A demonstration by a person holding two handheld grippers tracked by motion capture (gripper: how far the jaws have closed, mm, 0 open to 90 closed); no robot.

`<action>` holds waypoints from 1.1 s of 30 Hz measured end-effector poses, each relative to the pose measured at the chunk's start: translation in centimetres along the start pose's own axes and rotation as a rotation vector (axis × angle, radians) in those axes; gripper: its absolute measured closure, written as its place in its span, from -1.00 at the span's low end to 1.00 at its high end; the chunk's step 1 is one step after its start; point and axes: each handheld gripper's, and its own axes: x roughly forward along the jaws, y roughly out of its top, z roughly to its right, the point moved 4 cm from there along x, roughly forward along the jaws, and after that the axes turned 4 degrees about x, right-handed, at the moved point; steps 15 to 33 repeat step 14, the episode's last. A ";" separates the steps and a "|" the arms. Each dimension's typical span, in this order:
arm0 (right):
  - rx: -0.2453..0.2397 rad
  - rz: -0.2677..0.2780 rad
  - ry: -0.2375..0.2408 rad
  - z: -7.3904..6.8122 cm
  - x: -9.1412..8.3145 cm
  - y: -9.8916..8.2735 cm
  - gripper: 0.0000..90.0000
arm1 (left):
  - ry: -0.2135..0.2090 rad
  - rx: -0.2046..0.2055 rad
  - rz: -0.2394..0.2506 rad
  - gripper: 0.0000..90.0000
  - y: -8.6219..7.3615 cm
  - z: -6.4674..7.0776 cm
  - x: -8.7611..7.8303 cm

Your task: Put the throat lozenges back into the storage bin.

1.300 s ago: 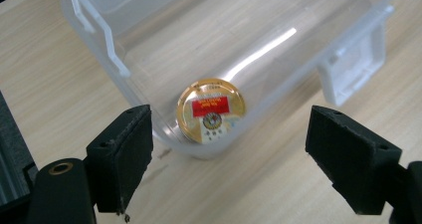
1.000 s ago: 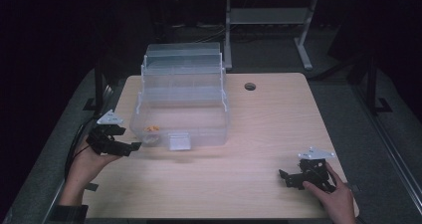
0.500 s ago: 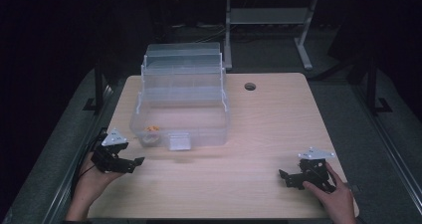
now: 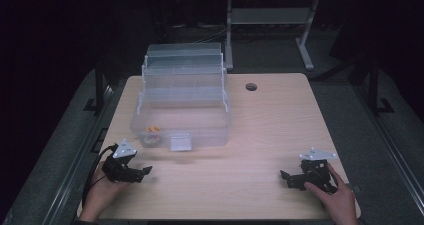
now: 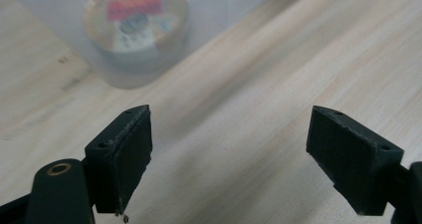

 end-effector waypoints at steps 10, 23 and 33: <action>-0.001 0.000 0.000 0.0 0.0 0.0 -1.00 | -0.033 -0.003 -0.033 -0.65 -1.2 0.8 1.1; -0.001 0.001 0.000 0.0 0.0 0.0 -1.00 | -0.047 -0.021 -0.018 -0.69 -1.4 0.8 1.2; -0.001 0.001 0.000 0.0 0.0 0.0 -1.00 | -0.047 -0.021 -0.018 -0.69 -1.4 0.8 1.2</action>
